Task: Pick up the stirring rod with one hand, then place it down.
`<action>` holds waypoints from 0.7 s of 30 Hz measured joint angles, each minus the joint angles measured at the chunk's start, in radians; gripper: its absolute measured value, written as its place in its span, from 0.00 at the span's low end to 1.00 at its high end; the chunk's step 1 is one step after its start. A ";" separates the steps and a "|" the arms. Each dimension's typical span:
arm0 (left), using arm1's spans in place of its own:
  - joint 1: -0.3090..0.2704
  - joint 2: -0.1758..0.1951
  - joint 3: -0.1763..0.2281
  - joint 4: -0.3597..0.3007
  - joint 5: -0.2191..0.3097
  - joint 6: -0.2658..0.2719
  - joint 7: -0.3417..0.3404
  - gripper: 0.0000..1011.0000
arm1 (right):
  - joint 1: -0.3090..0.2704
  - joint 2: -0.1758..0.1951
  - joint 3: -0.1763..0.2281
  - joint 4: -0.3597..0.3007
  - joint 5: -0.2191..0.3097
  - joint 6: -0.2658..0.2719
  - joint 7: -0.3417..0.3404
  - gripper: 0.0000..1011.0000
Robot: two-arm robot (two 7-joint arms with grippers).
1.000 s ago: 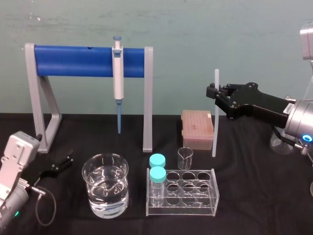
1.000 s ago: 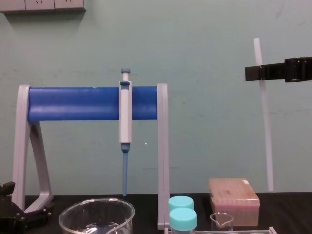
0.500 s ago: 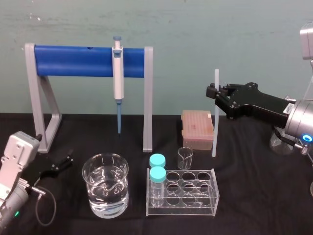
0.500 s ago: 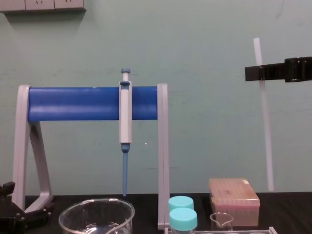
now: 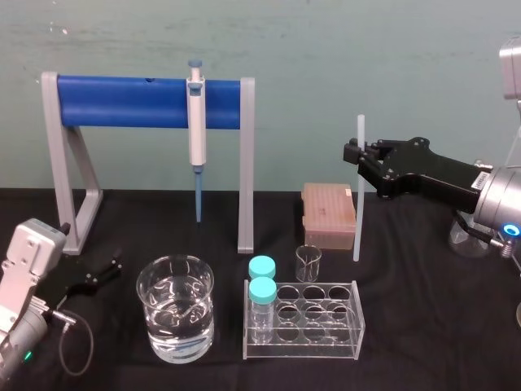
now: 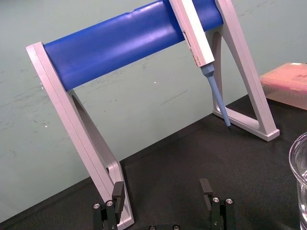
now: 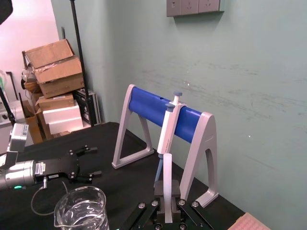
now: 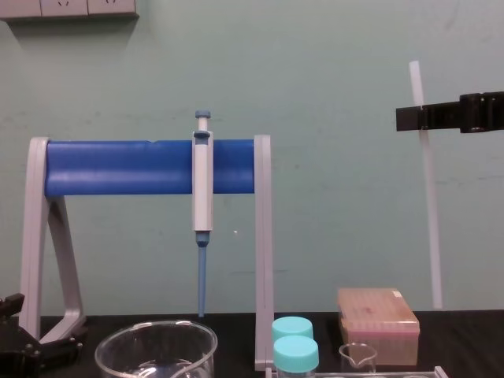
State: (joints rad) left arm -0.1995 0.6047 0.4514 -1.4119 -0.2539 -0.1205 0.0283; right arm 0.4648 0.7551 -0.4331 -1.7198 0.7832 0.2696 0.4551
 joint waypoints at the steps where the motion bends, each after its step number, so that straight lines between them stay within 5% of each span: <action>1: 0.000 0.000 0.000 0.000 0.000 0.000 0.000 0.99 | 0.000 0.000 0.000 0.000 0.000 0.000 0.000 0.07; 21: 0.000 0.000 0.000 0.000 0.000 0.000 0.000 0.99 | 0.000 0.000 0.000 0.000 0.000 0.000 0.000 0.07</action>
State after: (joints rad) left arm -0.1995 0.6046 0.4514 -1.4119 -0.2539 -0.1205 0.0283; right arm 0.4648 0.7550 -0.4331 -1.7198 0.7832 0.2696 0.4551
